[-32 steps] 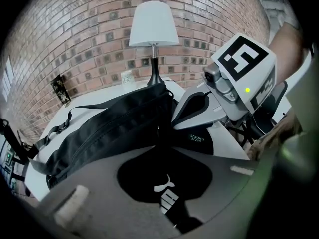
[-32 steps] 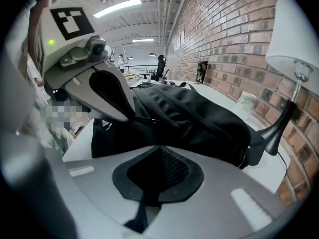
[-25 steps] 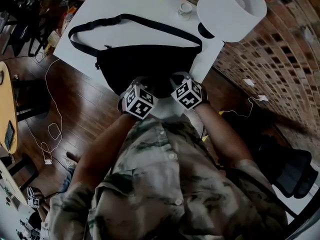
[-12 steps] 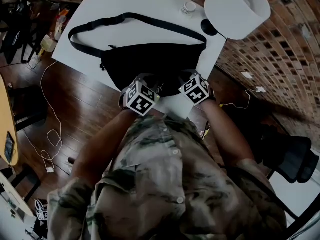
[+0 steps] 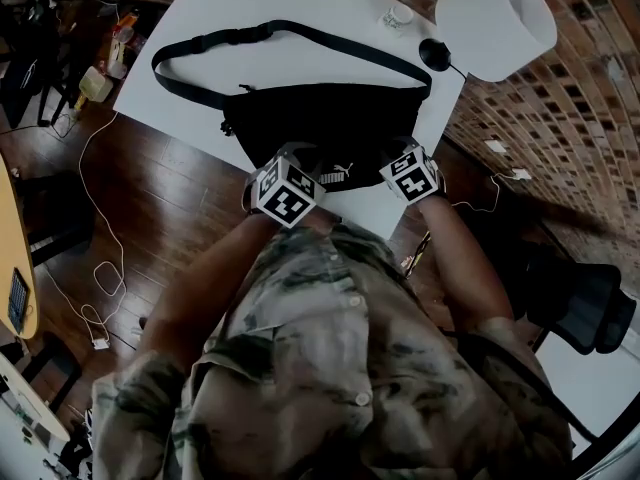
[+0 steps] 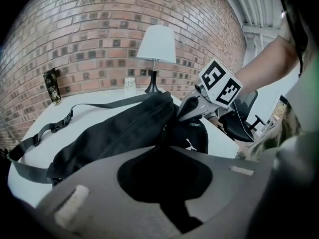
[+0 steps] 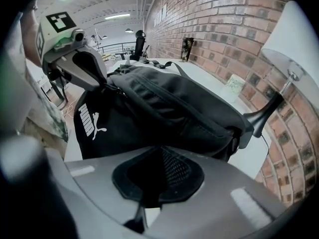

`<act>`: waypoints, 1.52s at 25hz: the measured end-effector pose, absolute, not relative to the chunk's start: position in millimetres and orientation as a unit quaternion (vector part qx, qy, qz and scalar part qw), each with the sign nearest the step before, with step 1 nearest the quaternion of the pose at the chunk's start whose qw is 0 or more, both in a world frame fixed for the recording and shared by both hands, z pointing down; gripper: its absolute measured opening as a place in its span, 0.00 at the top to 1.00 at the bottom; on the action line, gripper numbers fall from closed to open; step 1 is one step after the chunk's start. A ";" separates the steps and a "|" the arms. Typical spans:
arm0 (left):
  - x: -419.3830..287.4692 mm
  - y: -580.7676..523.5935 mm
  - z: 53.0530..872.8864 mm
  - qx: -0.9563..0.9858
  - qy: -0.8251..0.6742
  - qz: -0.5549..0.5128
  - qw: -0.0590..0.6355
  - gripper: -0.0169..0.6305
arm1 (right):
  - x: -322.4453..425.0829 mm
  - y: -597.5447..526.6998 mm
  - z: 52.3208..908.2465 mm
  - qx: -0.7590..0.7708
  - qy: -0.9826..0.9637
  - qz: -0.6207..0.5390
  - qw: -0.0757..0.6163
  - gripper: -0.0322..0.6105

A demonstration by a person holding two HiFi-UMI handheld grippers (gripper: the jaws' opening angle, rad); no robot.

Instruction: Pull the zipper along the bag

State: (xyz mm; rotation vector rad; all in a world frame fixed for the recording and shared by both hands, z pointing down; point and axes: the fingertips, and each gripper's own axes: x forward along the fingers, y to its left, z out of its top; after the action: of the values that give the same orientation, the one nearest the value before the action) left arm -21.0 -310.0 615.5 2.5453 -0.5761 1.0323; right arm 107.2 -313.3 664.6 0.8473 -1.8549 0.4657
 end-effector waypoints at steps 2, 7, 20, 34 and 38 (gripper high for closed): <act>-26.7 -310.9 614.1 0.897 -0.199 0.357 0.168 0.93 | 107.1 -314.2 664.8 0.354 -0.761 0.191 0.508 0.94; -42.9 -312.5 613.5 0.901 -0.196 0.347 0.172 0.93 | 106.4 -316.1 663.3 0.362 -0.750 0.192 0.519 0.94; -95.0 -322.1 623.6 0.895 -0.221 0.333 0.196 0.93 | 110.6 -315.2 665.0 0.383 -0.725 0.210 0.533 0.94; -133.3 -328.2 633.4 0.888 -0.250 0.323 0.212 0.93 | 114.0 -317.4 667.1 0.397 -0.713 0.211 0.537 0.94; -142.7 -328.8 636.2 0.885 -0.258 0.321 0.216 0.93 | 114.3 -317.3 667.3 0.399 -0.712 0.212 0.538 0.94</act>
State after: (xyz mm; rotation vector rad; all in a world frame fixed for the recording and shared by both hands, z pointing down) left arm -142.7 -328.8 636.2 2.4534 -0.7151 0.8907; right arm 114.3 -317.3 667.3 0.9492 -1.6933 0.5054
